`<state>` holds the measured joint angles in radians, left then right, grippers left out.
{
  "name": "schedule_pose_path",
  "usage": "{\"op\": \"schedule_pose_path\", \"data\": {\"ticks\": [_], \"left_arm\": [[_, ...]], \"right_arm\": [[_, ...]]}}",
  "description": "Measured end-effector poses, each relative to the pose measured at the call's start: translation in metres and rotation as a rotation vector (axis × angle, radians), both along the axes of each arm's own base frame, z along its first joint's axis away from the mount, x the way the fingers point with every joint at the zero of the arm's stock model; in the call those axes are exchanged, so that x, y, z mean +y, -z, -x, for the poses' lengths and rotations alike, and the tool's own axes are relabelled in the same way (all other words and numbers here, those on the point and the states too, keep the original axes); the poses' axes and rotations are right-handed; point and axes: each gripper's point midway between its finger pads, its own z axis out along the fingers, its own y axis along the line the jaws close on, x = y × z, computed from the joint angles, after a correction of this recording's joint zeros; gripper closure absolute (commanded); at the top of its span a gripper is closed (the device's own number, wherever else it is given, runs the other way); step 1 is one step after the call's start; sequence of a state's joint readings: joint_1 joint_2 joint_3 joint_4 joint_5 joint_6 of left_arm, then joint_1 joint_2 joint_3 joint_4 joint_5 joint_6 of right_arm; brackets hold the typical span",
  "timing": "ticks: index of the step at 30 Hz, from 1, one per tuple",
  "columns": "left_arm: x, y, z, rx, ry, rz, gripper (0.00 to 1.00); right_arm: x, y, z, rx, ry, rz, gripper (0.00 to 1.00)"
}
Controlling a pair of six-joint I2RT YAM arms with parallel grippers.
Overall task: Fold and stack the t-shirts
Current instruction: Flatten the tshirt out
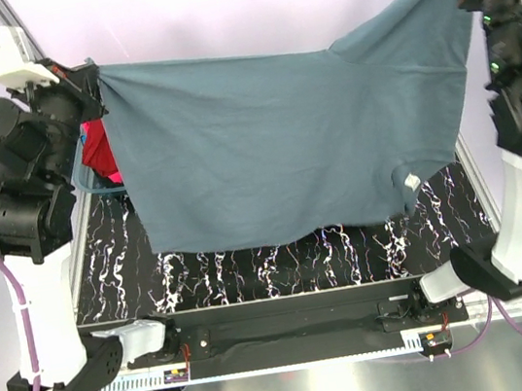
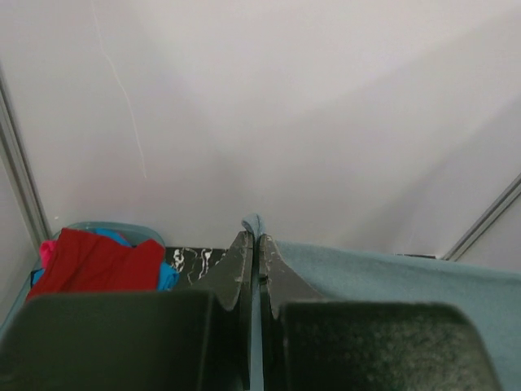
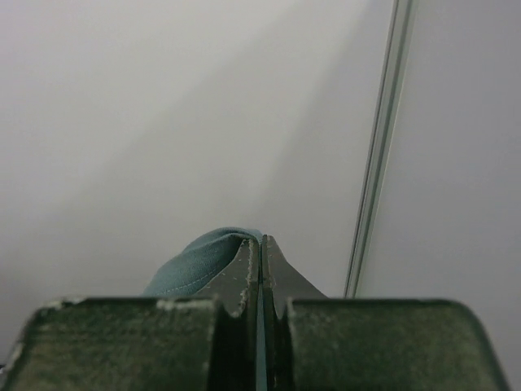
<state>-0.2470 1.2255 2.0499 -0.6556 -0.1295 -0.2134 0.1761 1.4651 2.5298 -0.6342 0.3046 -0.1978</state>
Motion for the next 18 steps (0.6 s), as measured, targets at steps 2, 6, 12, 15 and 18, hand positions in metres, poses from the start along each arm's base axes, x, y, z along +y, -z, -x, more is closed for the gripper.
{"op": "schedule_pose_path", "data": {"ticks": [2,6,12,15,18], "left_arm": [[0.0,0.0,-0.004,0.013,-0.008,-0.002,1.0],[-0.001,0.003,-0.013,0.043,-0.014,-0.008,1.0],[-0.001,0.011,-0.015,0.08,-0.015,-0.014,1.0],[0.0,0.003,-0.011,0.062,-0.014,-0.009,1.0],[0.0,-0.004,-0.007,0.043,-0.013,-0.004,1.0]], "right_arm": [[0.003,0.01,-0.017,0.036,0.001,0.006,1.0],[0.006,0.03,-0.044,0.108,0.009,0.016,1.0],[0.007,0.037,-0.051,0.136,0.014,0.018,1.0],[0.005,0.026,-0.042,0.103,0.016,0.011,1.0],[0.003,0.017,-0.033,0.073,0.017,0.005,1.0]]}}
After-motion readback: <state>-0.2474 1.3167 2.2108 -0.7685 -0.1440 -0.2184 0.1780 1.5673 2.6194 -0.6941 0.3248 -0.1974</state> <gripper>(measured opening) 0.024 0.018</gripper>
